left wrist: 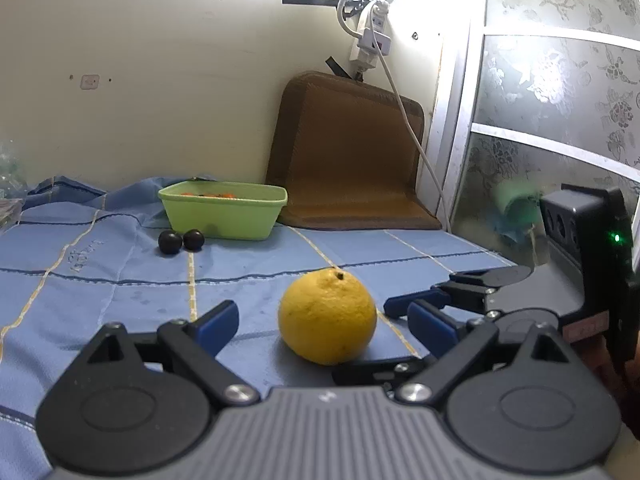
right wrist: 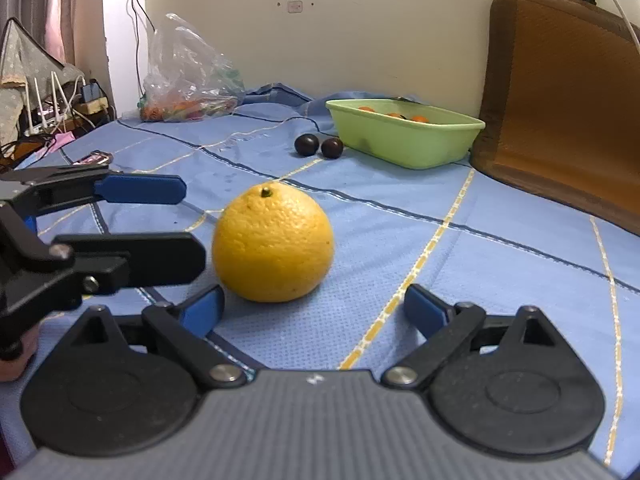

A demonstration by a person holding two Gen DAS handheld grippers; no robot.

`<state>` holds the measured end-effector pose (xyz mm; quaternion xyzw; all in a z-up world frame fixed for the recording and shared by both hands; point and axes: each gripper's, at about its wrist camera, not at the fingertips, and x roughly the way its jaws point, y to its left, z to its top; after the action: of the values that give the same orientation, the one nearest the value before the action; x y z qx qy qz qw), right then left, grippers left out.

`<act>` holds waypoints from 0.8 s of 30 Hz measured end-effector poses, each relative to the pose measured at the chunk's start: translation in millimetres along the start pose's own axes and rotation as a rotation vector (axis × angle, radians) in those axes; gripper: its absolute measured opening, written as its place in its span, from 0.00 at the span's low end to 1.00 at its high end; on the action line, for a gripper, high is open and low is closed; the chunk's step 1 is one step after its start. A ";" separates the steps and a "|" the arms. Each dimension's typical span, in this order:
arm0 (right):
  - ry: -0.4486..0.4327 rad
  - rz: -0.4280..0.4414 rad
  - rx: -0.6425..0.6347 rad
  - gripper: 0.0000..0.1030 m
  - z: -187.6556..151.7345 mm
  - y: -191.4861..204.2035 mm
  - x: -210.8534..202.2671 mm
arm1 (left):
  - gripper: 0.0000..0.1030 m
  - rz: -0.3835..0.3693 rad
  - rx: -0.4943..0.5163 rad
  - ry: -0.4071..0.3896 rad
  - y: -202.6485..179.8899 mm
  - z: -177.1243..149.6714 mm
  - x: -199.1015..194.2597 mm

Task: Organize fruits

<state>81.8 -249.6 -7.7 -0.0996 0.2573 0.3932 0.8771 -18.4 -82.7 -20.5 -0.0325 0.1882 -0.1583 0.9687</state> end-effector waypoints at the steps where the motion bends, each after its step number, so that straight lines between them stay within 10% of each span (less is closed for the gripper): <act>1: 0.002 0.002 0.002 0.95 0.2 -0.2 0.3 | 0.92 -0.004 -0.002 0.007 0.2 0.2 1.1; 10: -0.023 0.009 -0.001 0.93 0.4 -0.8 -4.1 | 0.91 -0.059 -0.100 0.132 10.7 7.9 17.6; 17: -0.022 0.134 -0.119 0.68 19.6 -2.8 -0.3 | 0.78 -0.072 -0.097 0.209 10.8 31.9 43.1; 24: 0.026 0.173 -0.085 0.65 54.6 -13.2 9.5 | 0.61 -0.098 -0.259 0.265 46.0 68.0 63.8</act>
<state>117.2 -231.9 33.2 -0.1191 0.2596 0.4766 0.8314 76.7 -59.2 14.3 -0.1448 0.3312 -0.1828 0.9143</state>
